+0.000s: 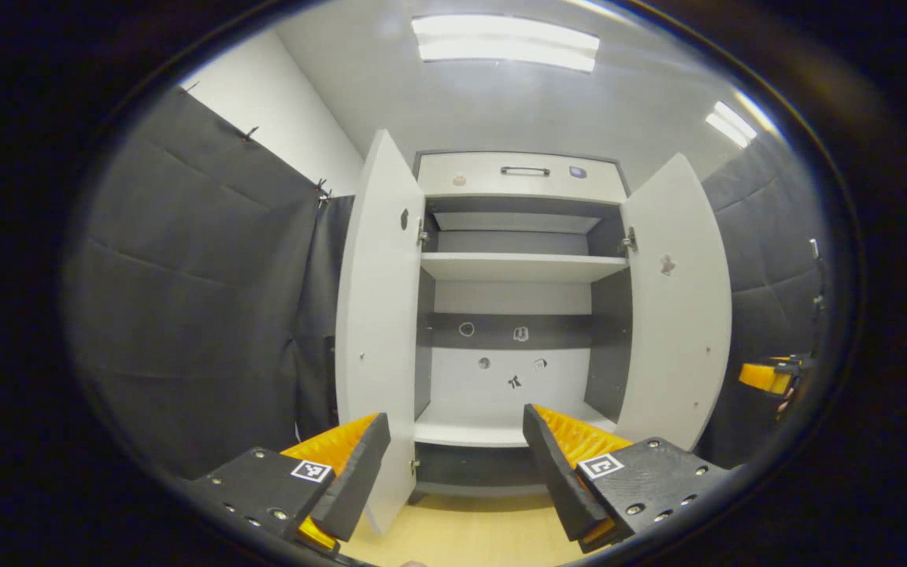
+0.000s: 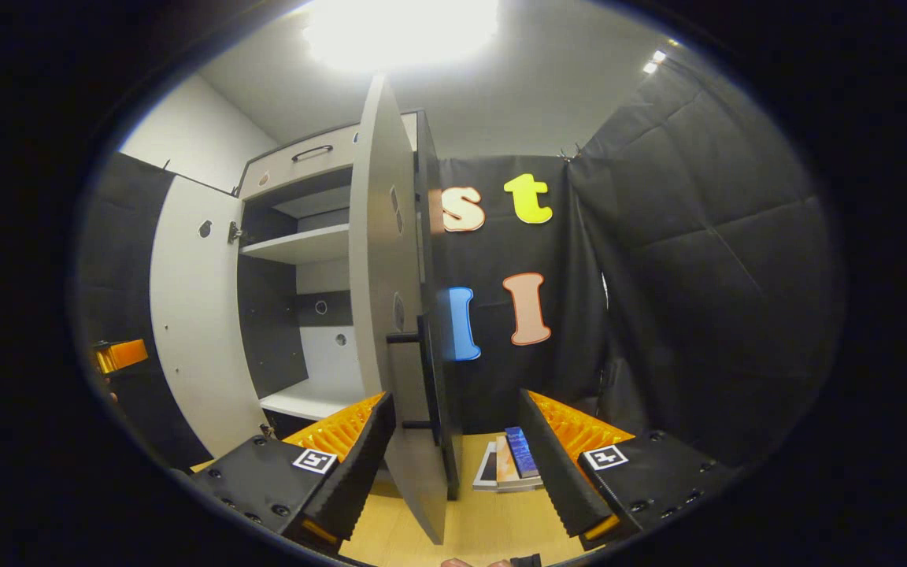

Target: Open the right door of the double-door shoe cabinet with the right hand, and open the left door with the left hand.

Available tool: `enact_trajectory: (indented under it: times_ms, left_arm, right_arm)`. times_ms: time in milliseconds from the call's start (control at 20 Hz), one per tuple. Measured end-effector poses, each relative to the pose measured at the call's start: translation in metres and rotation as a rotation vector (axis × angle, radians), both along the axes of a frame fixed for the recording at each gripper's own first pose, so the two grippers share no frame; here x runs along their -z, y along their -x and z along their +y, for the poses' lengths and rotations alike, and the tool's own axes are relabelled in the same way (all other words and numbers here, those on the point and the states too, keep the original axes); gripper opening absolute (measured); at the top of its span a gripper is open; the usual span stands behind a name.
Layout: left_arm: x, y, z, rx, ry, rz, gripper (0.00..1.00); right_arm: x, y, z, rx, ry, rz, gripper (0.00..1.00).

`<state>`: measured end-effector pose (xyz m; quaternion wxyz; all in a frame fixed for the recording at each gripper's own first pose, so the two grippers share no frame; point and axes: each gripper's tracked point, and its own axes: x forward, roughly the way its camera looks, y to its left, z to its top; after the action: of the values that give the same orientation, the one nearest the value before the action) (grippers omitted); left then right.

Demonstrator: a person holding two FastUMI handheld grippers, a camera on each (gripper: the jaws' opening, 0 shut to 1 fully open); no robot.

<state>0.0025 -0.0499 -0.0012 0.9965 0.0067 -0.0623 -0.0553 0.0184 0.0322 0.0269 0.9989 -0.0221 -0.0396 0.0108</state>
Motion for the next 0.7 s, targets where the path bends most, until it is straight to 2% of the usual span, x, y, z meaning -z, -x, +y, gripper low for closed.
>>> enact_trajectory:
  times_ms: [250,400,700]
  left_arm:
    - [0.014,0.012,-0.026,-0.002,-0.060,0.038,0.99]
    - [0.017,0.012,-0.026,0.009,-0.074,0.055,0.99]
    - [0.034,0.009,-0.001,-0.015,-0.085,0.078,0.98]
  right_arm:
    - [0.014,0.004,-0.025,0.022,0.003,0.031,0.98]
    - [0.027,0.004,-0.032,0.055,-0.018,0.065,0.98]
    - [0.017,0.000,-0.005,0.094,-0.044,0.049,0.98]
